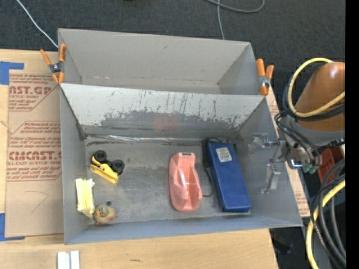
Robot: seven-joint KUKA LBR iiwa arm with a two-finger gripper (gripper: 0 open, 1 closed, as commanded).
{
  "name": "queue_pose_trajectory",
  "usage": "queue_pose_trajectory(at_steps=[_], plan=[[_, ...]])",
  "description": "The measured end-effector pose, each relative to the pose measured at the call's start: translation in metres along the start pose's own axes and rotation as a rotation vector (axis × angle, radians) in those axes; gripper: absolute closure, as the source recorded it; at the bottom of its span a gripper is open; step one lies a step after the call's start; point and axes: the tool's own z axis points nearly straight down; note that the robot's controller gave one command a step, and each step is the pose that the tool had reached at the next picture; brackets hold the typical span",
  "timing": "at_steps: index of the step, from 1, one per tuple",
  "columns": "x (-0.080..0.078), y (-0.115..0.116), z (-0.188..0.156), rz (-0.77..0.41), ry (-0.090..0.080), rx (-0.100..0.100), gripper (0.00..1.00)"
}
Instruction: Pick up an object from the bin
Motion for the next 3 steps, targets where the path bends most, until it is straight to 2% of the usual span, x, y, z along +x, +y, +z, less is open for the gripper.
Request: queue_pose_trajectory(at_steps=[1, 2, 3], plan=[[-0.002, 0.001, -0.005, -0.002, -0.008, 0.002, 0.00], [0.030, 0.021, 0.097, -0.465, -0.008, 0.002, 0.00], [0.025, 0.035, 0.065, -1.038, -0.007, 0.003, 0.00]])
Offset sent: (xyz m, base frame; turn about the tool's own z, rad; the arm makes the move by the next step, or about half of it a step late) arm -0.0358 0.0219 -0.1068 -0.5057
